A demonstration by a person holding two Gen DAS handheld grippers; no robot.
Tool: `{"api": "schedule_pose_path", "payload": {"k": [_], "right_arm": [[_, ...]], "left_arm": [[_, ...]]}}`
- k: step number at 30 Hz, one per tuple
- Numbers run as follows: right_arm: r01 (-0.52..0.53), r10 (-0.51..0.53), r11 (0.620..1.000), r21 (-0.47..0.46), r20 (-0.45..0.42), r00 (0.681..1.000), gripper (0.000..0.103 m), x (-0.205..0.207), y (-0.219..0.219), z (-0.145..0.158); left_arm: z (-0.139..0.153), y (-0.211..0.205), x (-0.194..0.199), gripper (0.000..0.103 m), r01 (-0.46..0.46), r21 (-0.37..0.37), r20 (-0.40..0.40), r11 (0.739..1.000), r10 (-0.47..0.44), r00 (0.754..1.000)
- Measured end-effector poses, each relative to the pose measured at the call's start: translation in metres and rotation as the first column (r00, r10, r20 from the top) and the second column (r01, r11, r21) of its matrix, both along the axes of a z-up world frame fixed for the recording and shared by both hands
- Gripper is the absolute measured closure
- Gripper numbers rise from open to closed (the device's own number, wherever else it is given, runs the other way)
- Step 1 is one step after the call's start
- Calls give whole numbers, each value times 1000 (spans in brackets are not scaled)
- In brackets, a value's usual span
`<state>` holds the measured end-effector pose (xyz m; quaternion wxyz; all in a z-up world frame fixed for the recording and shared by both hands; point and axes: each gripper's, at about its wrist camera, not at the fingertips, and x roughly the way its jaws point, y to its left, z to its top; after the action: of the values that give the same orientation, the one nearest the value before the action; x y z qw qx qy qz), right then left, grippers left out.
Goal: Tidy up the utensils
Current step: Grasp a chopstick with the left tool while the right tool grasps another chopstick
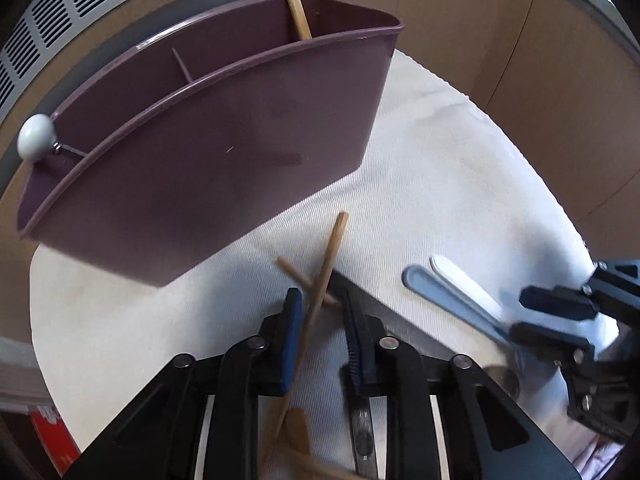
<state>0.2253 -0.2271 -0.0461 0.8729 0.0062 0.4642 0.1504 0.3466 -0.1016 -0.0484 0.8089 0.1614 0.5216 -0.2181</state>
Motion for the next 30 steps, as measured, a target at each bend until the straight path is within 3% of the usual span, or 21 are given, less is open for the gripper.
{"api": "schedule_pose_path", "payload": {"k": [2, 4, 7, 12, 16, 23, 29, 30], "right_arm": [[6, -6, 1000, 3, -4, 1000, 85, -1, -2, -1], [10, -10, 1000, 10, -6, 1000, 85, -1, -5, -1], [-12, 13, 1000, 23, -8, 1000, 85, -2, -2, 2], [-152, 155, 985, 84, -36, 987, 85, -4, 32, 10], [-301, 307, 949, 95, -61, 950, 84, -11, 81, 12], [-406, 408, 913, 47, -123, 904, 83, -9, 142, -4], [-423, 414, 904, -67, -112, 903, 84, -6, 164, -9], [-425, 415, 901, -90, -107, 903, 88, -8, 164, -10]], "left_arm": [[1, -1, -1, 94, -27, 12, 39, 1000, 27, 999], [5, 6, -8, 94, -48, 0, 66, 999, 48, 997], [5, 33, -17, 94, -113, -34, 40, 993, 115, 993], [0, 96, -24, 94, -259, -90, -14, 962, 259, 966], [2, 127, -26, 94, -327, -134, -32, 935, 326, 945], [3, 156, -34, 94, -350, -195, -49, 916, 348, 936], [2, 177, -40, 93, -355, -227, -61, 907, 350, 935], [3, 178, -40, 93, -354, -228, -61, 907, 349, 935]]}}
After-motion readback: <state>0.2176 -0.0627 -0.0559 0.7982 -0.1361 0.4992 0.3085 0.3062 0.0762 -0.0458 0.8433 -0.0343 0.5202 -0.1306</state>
